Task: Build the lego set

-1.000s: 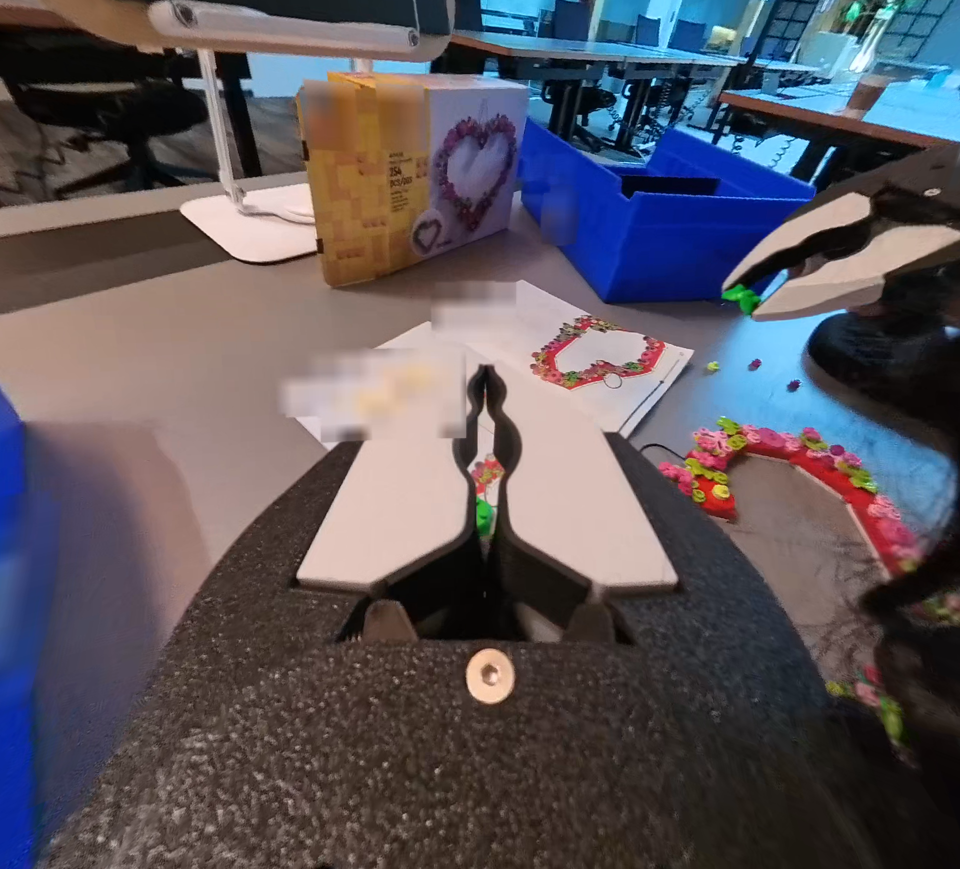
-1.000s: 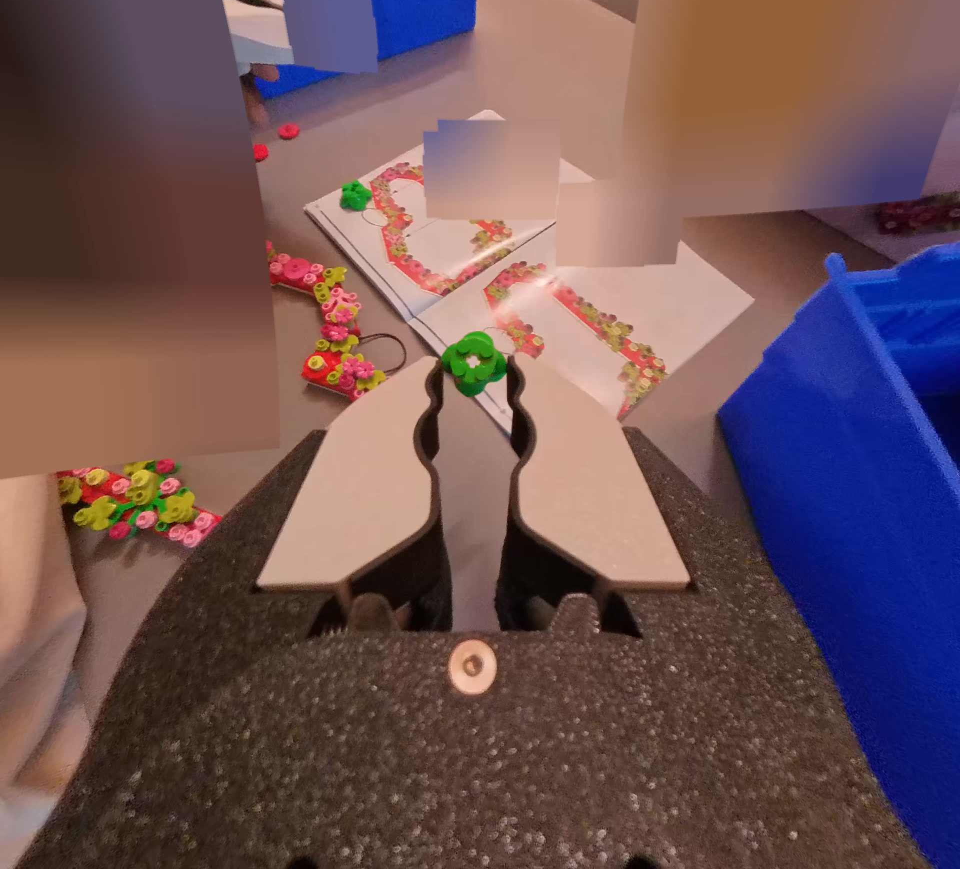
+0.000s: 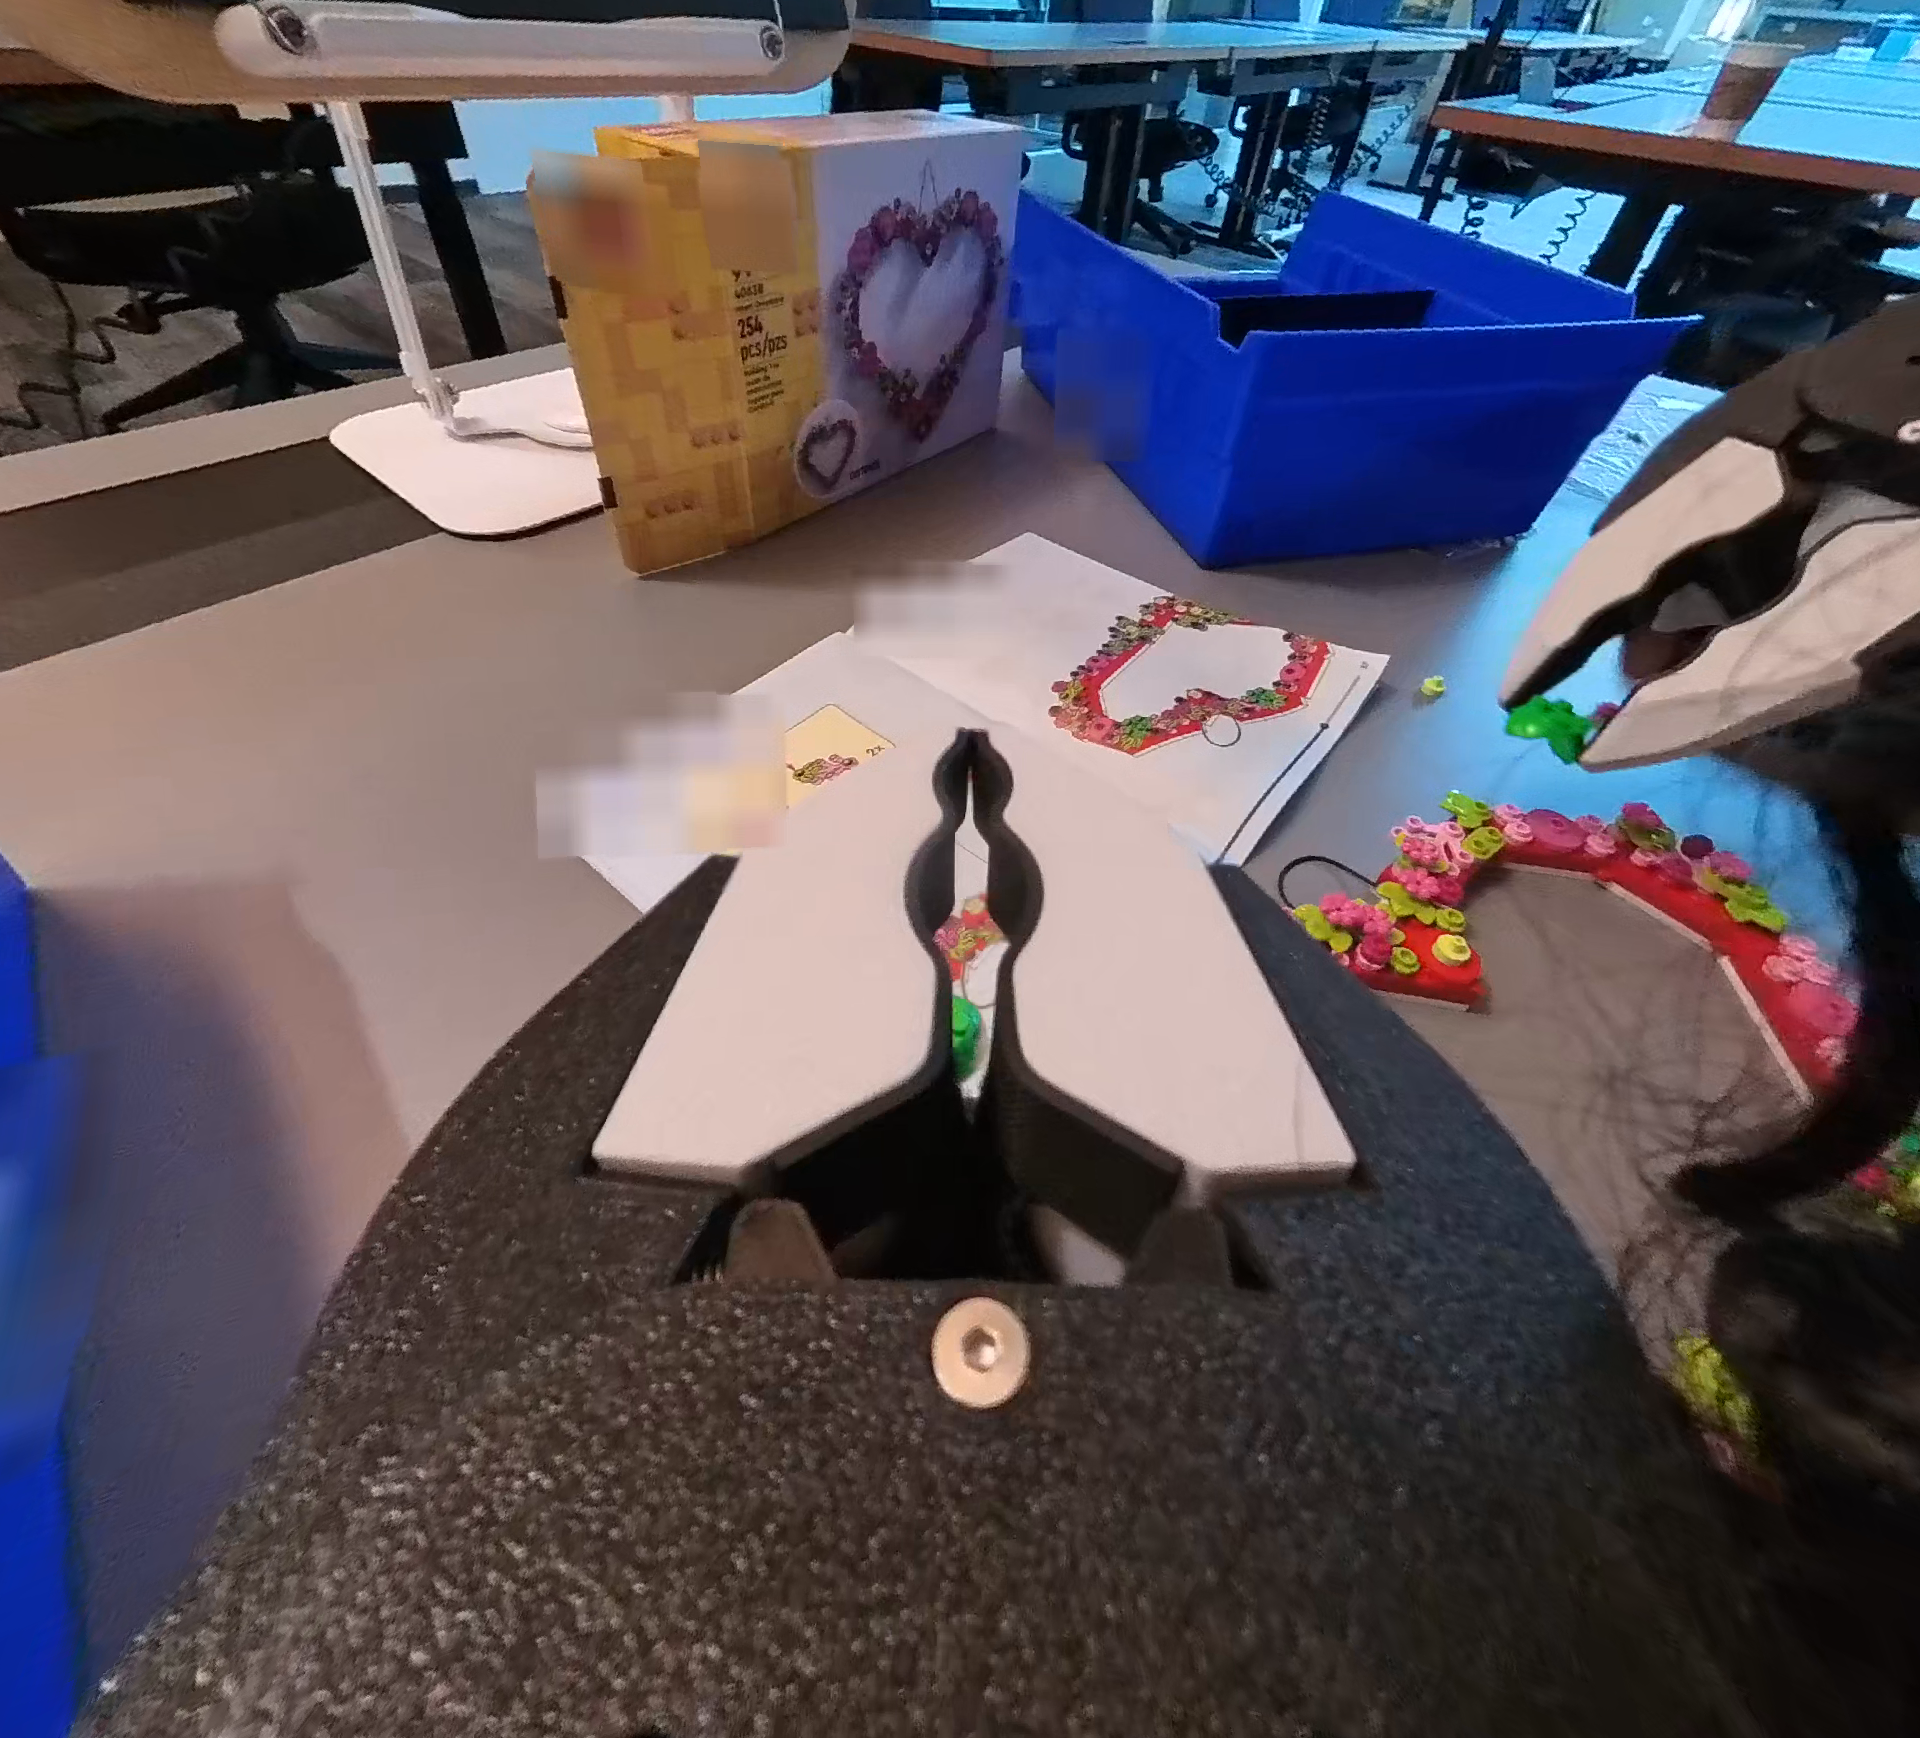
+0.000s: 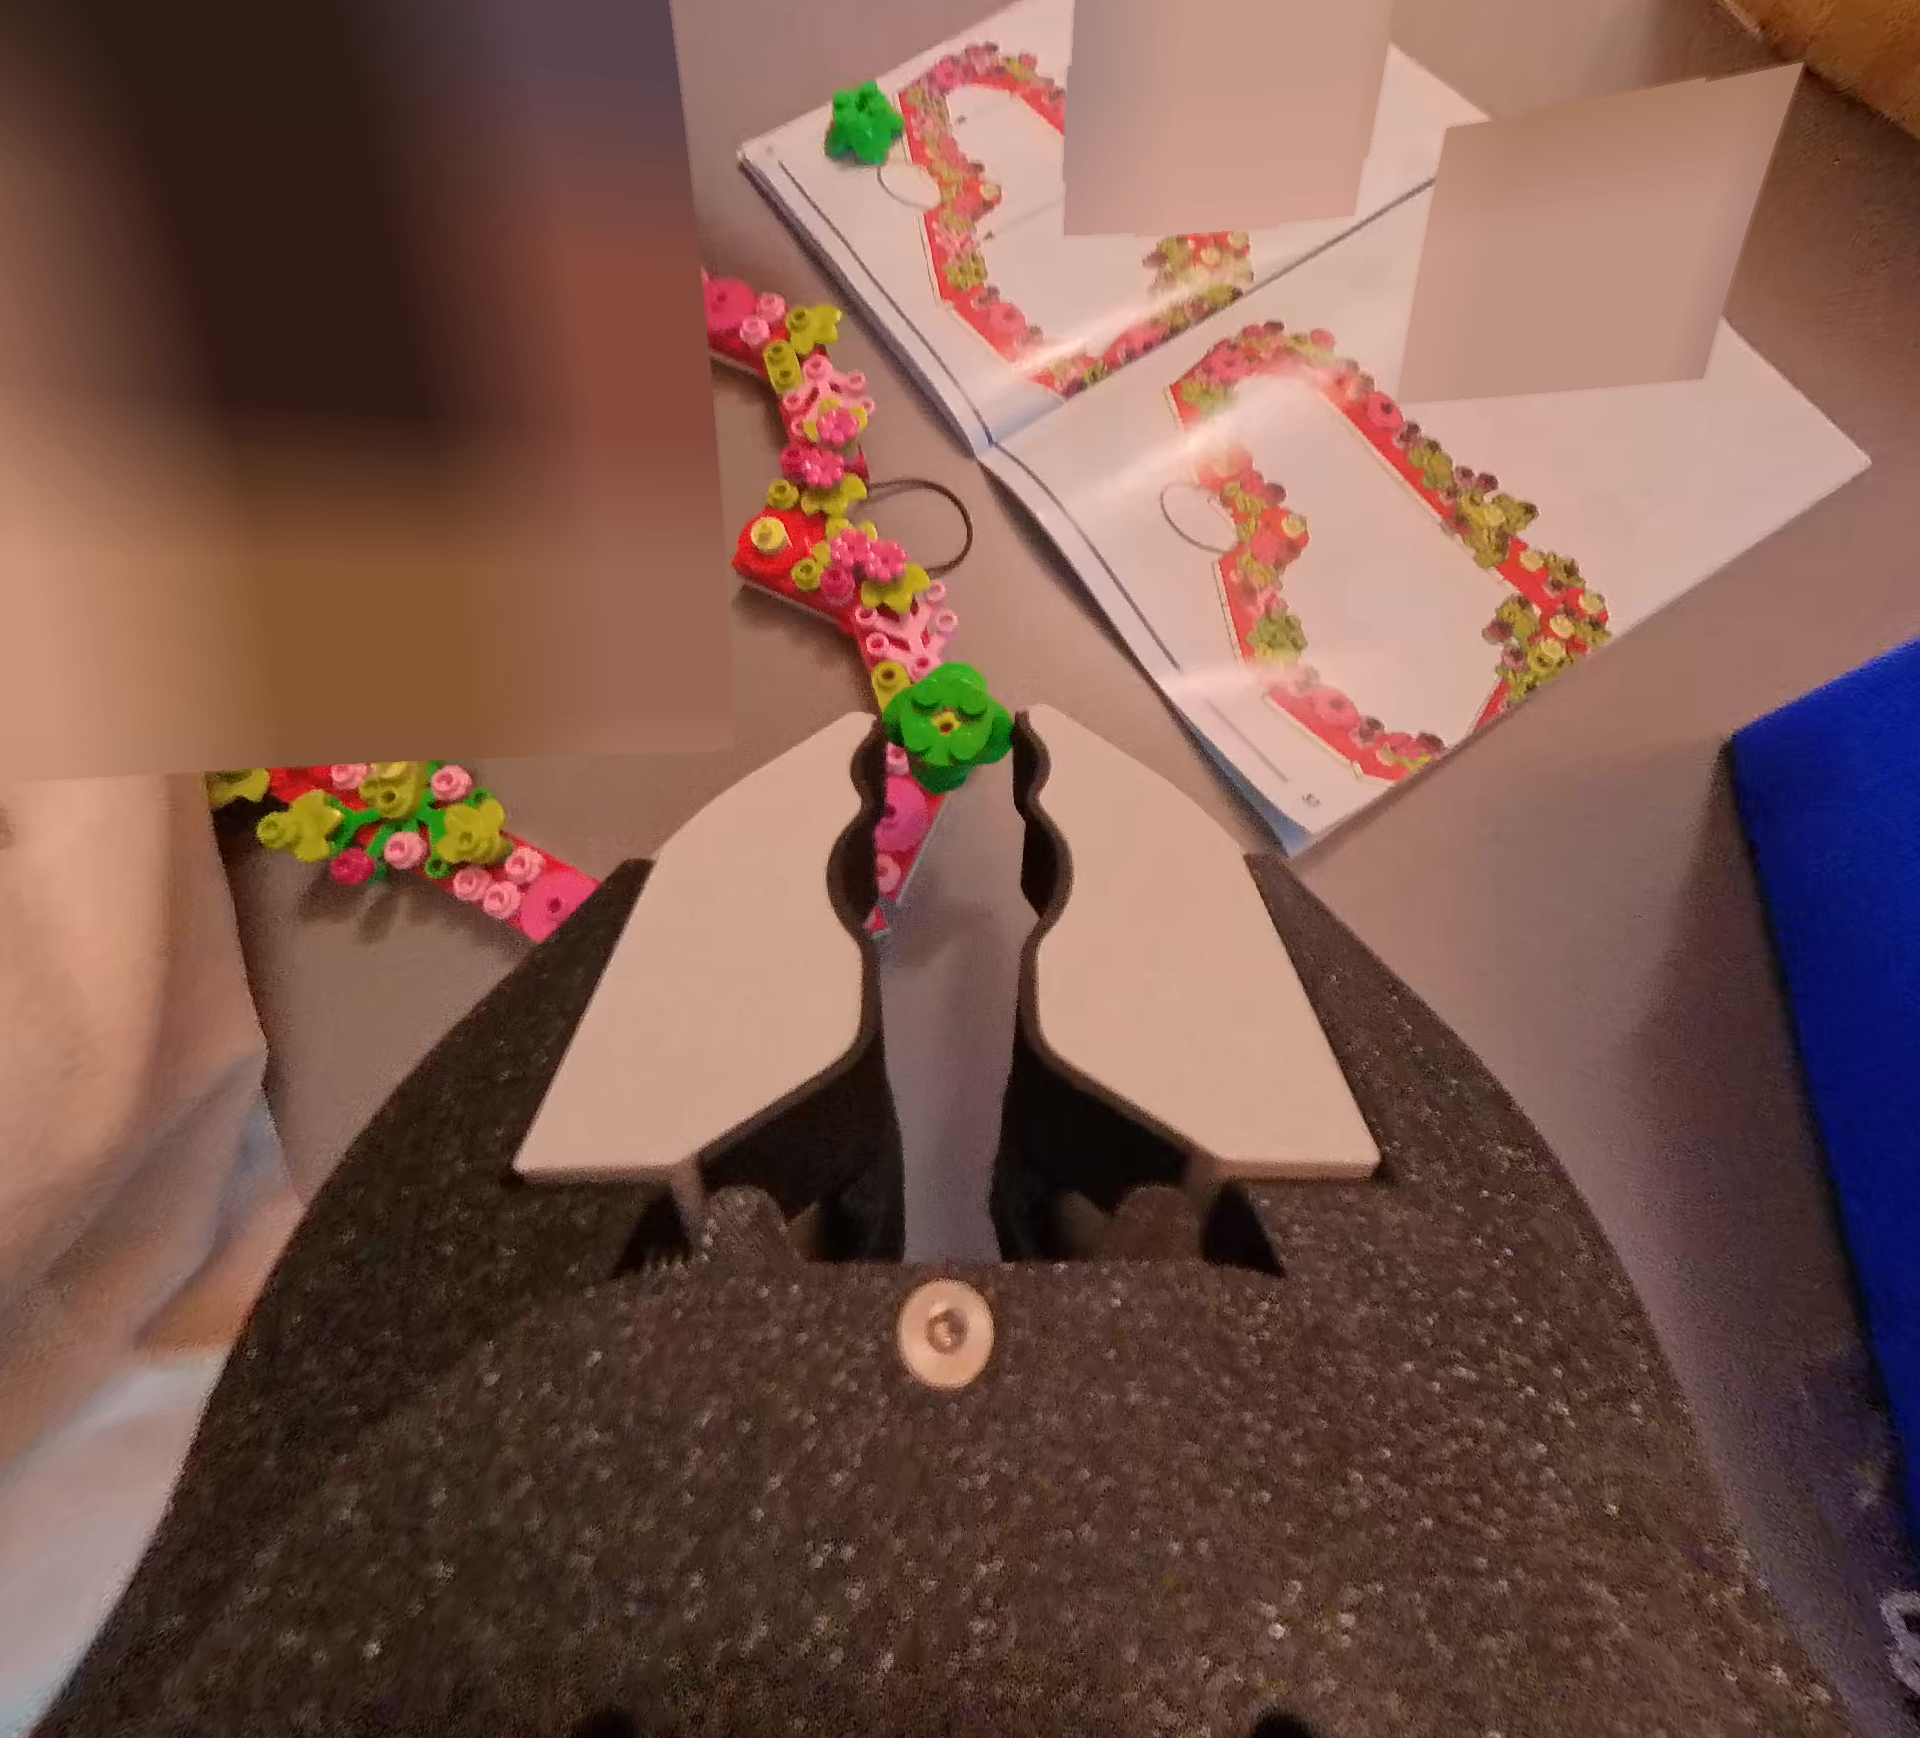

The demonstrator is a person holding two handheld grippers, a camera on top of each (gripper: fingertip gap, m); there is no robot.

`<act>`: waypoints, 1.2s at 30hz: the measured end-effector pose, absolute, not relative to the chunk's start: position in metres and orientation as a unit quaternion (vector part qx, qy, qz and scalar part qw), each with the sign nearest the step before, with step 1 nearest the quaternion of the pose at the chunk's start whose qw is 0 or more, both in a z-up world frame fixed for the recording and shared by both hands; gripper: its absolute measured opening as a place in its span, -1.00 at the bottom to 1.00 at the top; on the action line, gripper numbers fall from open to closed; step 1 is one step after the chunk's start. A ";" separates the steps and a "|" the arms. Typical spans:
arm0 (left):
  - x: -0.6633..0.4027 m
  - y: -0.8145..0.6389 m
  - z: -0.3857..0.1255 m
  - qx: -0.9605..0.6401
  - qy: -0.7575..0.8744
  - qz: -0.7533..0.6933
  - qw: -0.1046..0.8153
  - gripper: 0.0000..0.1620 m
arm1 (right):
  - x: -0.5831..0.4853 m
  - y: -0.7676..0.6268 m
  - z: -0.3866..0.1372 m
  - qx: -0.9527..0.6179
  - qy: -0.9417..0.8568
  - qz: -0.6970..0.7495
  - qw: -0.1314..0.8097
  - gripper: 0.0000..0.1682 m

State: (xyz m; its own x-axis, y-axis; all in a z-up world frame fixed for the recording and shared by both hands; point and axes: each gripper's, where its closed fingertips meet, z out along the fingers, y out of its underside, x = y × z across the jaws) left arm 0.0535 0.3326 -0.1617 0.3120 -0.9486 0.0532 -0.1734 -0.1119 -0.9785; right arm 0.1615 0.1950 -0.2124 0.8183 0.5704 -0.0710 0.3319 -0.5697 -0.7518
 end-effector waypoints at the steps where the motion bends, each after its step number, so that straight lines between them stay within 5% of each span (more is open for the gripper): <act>1: 0.053 0.334 -0.161 -0.637 0.436 -0.385 0.506 -0.96 | 0.164 0.193 -0.214 -0.875 -0.259 0.149 0.380 -0.73; 36: 0.047 0.342 -0.164 -0.647 0.430 -0.361 0.515 -0.91 | 0.144 0.205 -0.238 -0.872 -0.327 0.161 0.328 -0.73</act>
